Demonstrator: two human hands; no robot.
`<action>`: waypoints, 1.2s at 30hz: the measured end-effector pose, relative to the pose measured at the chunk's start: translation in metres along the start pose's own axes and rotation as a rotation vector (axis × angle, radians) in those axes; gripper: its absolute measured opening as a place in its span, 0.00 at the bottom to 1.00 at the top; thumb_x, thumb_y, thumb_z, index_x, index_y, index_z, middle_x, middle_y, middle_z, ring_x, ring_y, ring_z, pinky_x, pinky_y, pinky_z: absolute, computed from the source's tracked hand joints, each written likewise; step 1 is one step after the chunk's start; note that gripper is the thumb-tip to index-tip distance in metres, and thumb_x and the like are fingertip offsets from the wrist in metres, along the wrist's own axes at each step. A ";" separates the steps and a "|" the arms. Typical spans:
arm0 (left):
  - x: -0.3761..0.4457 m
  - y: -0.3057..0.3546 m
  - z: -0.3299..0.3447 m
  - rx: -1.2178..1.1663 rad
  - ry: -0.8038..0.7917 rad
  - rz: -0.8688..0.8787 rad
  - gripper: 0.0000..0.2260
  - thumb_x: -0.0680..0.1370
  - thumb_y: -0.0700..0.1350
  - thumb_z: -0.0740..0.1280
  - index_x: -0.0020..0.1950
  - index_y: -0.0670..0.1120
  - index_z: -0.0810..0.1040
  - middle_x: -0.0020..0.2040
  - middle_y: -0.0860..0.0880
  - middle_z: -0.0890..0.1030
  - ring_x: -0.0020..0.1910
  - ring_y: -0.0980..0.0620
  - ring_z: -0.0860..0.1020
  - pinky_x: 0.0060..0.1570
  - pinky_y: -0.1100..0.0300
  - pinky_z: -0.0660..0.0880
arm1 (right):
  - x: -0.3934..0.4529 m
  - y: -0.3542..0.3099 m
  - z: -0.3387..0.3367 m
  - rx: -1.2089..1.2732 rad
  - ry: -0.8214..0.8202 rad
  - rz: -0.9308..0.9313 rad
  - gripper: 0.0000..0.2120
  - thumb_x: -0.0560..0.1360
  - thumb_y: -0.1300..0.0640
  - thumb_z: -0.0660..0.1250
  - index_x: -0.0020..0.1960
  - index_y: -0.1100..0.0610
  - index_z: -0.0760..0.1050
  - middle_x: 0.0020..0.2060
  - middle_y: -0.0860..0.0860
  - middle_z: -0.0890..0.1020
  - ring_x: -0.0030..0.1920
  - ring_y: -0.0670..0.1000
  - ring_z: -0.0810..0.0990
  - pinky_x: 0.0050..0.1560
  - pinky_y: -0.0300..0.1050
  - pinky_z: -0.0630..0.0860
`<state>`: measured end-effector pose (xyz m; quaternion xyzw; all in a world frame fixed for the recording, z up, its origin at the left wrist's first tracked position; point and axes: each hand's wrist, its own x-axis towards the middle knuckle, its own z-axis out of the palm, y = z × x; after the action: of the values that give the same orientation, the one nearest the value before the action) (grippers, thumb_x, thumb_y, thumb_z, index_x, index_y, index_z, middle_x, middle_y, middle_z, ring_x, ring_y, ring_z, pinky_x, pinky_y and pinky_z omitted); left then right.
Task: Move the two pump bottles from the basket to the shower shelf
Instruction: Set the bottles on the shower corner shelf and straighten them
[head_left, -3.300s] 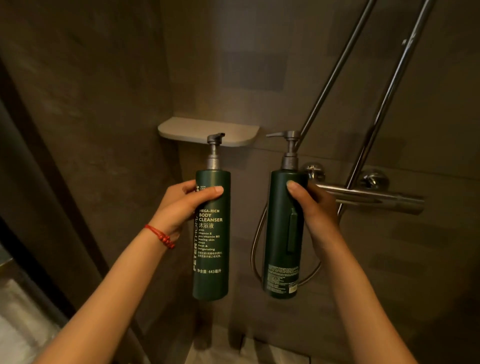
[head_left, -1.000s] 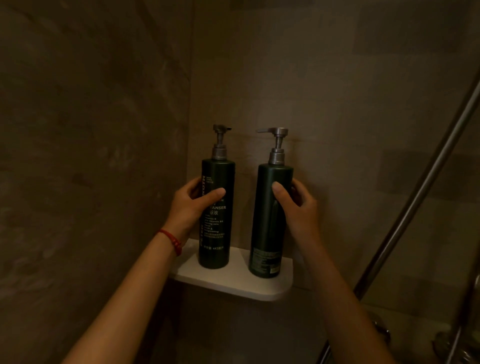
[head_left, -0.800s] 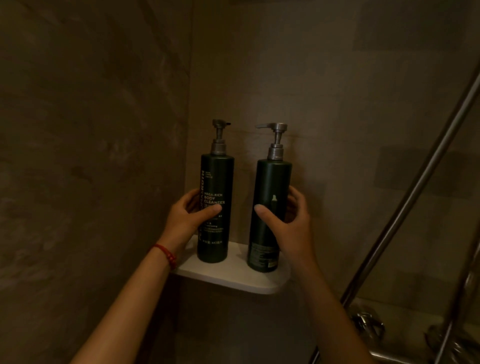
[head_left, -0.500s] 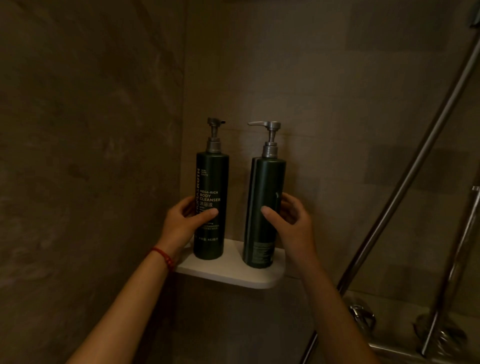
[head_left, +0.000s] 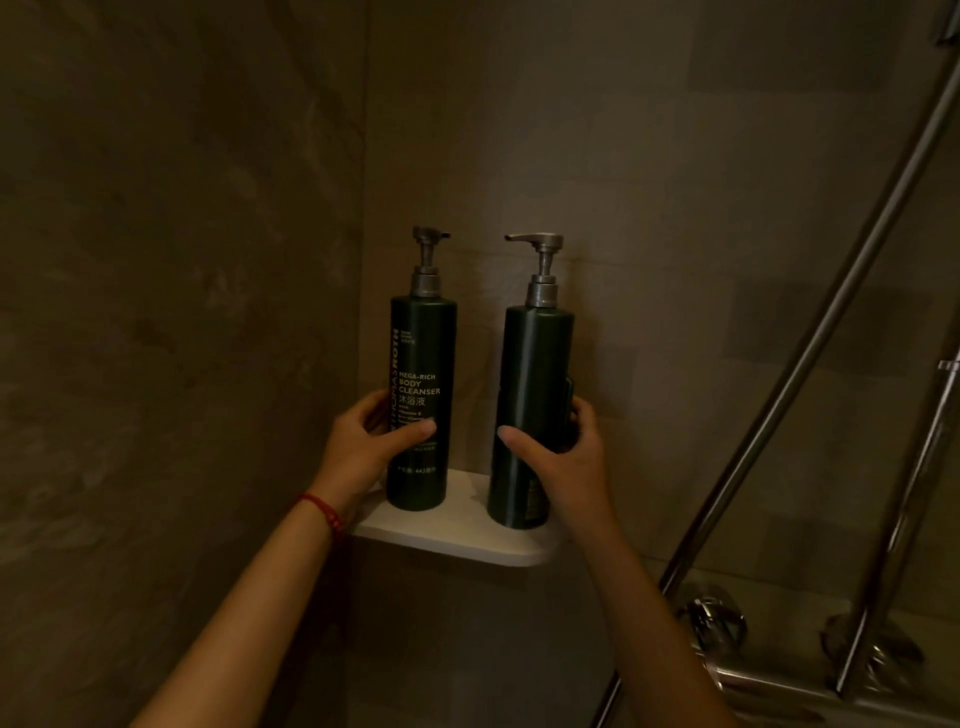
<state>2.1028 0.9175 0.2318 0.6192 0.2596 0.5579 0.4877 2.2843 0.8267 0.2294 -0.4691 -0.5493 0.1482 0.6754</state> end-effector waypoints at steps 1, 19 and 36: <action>0.000 0.000 -0.001 0.010 -0.004 -0.004 0.29 0.65 0.41 0.72 0.64 0.46 0.68 0.50 0.56 0.74 0.47 0.63 0.72 0.40 0.67 0.69 | 0.001 0.001 -0.001 -0.005 -0.003 -0.001 0.33 0.59 0.46 0.74 0.59 0.42 0.64 0.50 0.38 0.74 0.48 0.37 0.76 0.37 0.31 0.76; -0.007 -0.007 0.001 0.009 0.006 -0.041 0.29 0.66 0.39 0.72 0.65 0.46 0.67 0.47 0.59 0.73 0.44 0.64 0.71 0.38 0.67 0.69 | -0.008 0.012 0.003 -0.007 -0.037 -0.016 0.36 0.60 0.51 0.76 0.59 0.33 0.59 0.52 0.35 0.71 0.49 0.33 0.75 0.41 0.32 0.75; -0.004 -0.010 -0.012 0.061 -0.085 -0.090 0.32 0.65 0.39 0.72 0.67 0.46 0.65 0.66 0.44 0.71 0.54 0.55 0.71 0.51 0.59 0.70 | -0.017 0.022 0.002 -0.031 0.005 -0.007 0.29 0.62 0.53 0.75 0.53 0.34 0.63 0.51 0.38 0.74 0.48 0.31 0.75 0.40 0.26 0.74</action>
<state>2.0924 0.9220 0.2205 0.6446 0.2829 0.5006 0.5038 2.2834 0.8265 0.2018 -0.4778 -0.5514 0.1360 0.6702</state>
